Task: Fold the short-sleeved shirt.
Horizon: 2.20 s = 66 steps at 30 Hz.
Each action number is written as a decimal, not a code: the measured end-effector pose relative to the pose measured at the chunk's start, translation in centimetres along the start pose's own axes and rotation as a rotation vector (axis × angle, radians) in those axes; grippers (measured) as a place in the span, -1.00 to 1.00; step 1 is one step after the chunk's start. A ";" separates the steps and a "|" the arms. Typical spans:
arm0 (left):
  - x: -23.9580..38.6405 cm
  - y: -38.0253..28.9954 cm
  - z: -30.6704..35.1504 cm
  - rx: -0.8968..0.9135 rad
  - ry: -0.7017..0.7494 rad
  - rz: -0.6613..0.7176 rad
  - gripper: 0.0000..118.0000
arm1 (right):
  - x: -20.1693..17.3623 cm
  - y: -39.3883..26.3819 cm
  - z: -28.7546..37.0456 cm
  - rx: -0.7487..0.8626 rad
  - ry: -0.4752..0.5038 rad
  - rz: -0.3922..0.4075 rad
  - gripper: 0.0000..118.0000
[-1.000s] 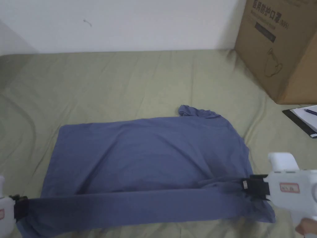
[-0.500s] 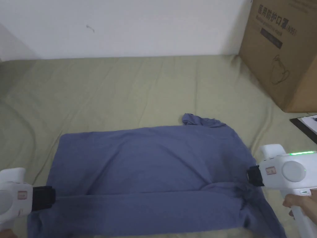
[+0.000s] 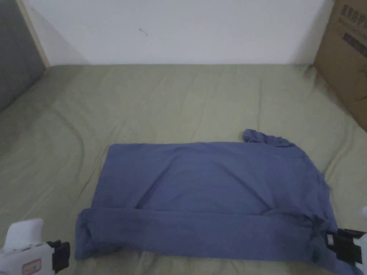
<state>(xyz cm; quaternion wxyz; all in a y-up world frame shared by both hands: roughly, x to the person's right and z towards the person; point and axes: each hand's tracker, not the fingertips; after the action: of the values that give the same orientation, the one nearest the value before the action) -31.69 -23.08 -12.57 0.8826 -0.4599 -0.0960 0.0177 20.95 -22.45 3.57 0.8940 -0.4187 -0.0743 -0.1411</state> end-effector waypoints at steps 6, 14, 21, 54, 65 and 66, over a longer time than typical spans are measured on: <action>-2.0 -1.4 -1.7 -0.042 0.000 0.074 -1.00 | -0.9 -3.3 0.3 -0.027 -0.012 -0.034 -1.00; -0.4 0.4 -6.5 -0.118 0.065 -0.029 0.69 | 0.0 -5.1 0.1 -0.060 -0.005 -0.150 -1.00; 1.6 0.4 -8.3 -0.154 0.117 -0.140 0.26 | 0.5 -5.8 0.2 -0.080 -0.026 -0.181 -1.00; -0.6 2.0 -3.6 -0.135 -0.038 -0.085 -0.94 | 5.2 -1.6 -4.6 -0.189 -0.200 -0.064 -0.88; -2.8 -1.9 -0.1 -0.204 -0.015 -0.149 -0.94 | 5.5 -5.3 2.0 -0.247 -0.164 -0.110 -0.88; -2.9 -2.4 -0.4 -0.212 -0.008 -0.153 -0.94 | 5.4 -5.9 1.7 -0.261 -0.175 -0.103 -0.88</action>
<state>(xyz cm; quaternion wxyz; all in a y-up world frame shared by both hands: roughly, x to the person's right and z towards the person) -34.56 -25.12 -11.25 0.8273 -0.5420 -0.1355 -0.0581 24.18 -25.80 10.32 0.8138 -0.5374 -0.1543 -0.1583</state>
